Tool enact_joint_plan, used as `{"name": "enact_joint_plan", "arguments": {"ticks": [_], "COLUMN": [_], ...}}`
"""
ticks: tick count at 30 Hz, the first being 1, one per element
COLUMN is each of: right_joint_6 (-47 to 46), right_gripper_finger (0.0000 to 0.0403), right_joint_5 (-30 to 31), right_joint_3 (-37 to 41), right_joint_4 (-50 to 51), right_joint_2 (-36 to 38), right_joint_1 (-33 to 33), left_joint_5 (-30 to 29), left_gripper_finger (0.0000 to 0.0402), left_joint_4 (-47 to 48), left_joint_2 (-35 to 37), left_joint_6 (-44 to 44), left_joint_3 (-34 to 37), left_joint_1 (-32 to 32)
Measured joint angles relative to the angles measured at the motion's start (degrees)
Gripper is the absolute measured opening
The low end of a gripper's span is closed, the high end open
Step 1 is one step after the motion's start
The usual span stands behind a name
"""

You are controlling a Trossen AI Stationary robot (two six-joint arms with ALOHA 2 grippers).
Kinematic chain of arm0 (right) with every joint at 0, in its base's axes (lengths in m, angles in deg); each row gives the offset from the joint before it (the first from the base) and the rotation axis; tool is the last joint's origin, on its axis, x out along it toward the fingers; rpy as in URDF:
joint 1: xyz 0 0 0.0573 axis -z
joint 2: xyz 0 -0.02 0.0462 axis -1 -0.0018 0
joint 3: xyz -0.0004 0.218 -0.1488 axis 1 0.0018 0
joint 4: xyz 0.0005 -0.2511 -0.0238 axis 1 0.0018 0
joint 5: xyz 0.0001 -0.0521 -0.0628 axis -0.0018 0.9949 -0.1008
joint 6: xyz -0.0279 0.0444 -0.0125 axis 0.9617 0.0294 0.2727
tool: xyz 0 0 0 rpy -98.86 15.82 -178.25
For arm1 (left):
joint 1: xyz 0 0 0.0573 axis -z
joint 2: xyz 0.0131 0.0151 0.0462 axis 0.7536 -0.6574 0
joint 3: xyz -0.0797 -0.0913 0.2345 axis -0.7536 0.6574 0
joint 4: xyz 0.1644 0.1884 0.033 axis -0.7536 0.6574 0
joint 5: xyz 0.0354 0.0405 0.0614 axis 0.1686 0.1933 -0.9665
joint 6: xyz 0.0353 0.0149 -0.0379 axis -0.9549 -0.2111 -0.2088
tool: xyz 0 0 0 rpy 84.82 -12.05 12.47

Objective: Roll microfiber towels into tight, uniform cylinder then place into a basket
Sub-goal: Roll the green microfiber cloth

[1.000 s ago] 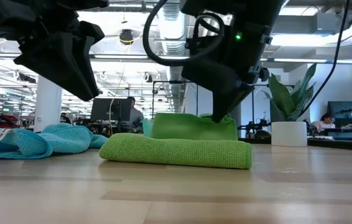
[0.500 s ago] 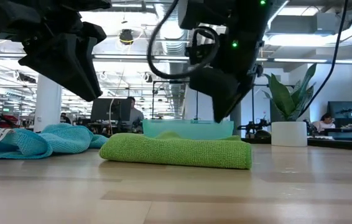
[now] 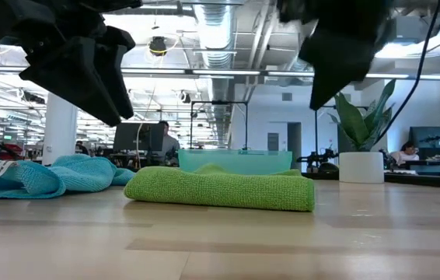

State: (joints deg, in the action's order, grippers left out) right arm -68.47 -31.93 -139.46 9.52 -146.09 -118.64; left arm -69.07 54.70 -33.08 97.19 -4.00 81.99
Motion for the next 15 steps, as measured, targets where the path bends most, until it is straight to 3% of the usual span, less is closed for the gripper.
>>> {"name": "enact_joint_plan", "arguments": {"ticks": [7, 10, 15], "right_joint_6": [10.0, 14.9, 17.6], "right_gripper_finger": [0.0131, 0.0125, 0.0121], "right_joint_5": [1.9, 5.7, 6.2], "right_joint_3": [0.5, 3.5, 9.7], "right_joint_4": [-23.0, -32.8, -44.7], "right_joint_2": [-0.9, -1.0, -1.0], "right_joint_1": [-7.7, -8.9, -8.1], "left_joint_5": [-0.1, -0.1, 0.2], "left_gripper_finger": [0.0161, 0.0156, 0.0149], "left_joint_4": [-16.4, -25.6, -37.8], "left_joint_2": [0.0, 0.0, 0.0], "left_joint_6": [-7.3, -10.4, -13.2], "left_joint_3": [4.3, 7.7, 12.8], "left_joint_1": [-0.7, -1.9, -3.8]}}
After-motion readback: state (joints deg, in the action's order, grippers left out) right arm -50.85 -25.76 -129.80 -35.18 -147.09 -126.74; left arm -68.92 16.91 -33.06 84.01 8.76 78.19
